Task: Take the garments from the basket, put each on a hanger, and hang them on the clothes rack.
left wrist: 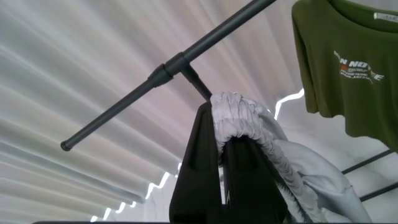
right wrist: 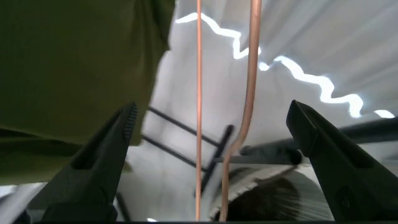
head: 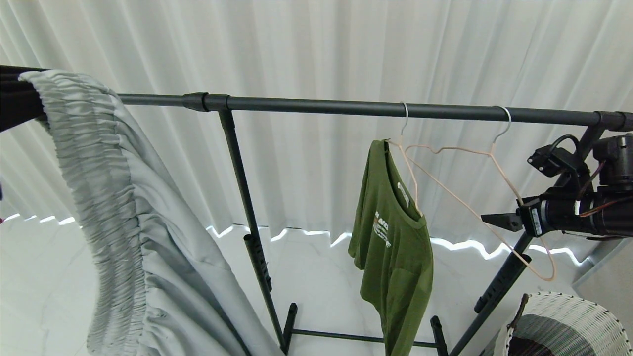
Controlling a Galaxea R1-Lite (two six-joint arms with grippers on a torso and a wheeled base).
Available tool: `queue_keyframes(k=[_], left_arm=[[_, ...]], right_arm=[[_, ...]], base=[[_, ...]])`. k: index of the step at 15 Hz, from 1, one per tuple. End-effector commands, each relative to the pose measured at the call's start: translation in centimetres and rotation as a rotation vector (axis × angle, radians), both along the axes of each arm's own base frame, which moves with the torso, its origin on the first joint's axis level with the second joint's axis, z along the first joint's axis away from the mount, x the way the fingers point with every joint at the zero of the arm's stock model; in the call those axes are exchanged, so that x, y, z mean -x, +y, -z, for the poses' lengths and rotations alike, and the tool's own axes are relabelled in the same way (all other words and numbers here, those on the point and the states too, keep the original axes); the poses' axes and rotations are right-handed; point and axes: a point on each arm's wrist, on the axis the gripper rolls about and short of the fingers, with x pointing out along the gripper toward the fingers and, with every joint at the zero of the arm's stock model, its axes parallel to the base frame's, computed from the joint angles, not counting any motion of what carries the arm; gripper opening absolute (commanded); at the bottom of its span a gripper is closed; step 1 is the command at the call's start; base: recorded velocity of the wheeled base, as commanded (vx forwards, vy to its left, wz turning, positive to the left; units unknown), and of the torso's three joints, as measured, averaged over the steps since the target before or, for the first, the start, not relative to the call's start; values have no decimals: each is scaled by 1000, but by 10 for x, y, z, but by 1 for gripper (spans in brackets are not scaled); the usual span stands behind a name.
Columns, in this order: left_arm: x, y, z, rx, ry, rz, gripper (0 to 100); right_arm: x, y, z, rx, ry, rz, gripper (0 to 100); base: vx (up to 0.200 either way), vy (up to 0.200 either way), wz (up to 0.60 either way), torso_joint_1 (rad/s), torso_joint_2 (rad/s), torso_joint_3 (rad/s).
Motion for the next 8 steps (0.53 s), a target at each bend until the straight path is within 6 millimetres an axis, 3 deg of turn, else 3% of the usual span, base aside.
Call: queue_keyframes(k=[1,8], left_arm=[[-4,-5,1,-11,10,0,0],[-6,-6,0,-11,9,-2,0]], right_arm=[[-9,-2,7,-6,25,3,100],[-30,-8,16,-9,3,27,100]], base=[[0,0,0,0,0,0],[0,0,0,0,0,0]])
